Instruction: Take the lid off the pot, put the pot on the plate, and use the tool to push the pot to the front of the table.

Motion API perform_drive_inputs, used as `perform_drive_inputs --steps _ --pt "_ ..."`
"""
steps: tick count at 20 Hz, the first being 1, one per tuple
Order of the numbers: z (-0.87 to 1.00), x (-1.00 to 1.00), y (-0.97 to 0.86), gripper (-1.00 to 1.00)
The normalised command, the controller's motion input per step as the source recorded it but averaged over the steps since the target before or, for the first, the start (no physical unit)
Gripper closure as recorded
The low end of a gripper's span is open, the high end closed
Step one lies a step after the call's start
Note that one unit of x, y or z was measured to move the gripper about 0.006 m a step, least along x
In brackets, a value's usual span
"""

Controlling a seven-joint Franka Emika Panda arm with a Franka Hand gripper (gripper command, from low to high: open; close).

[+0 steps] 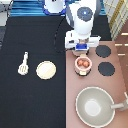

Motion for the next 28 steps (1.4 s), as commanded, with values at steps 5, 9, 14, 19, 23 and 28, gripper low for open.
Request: perform_drive_inputs --steps 5,9,14,19,23,28 --pt "0.92 0.05 0.00 -1.00" --pt "0.79 0.37 0.00 -1.00" --pt "0.67 0.57 -0.11 -1.00" --pt "0.51 0.69 -0.28 -1.00" --pt "0.38 0.77 -0.38 -1.00" --pt "0.13 0.83 -0.38 -1.00"
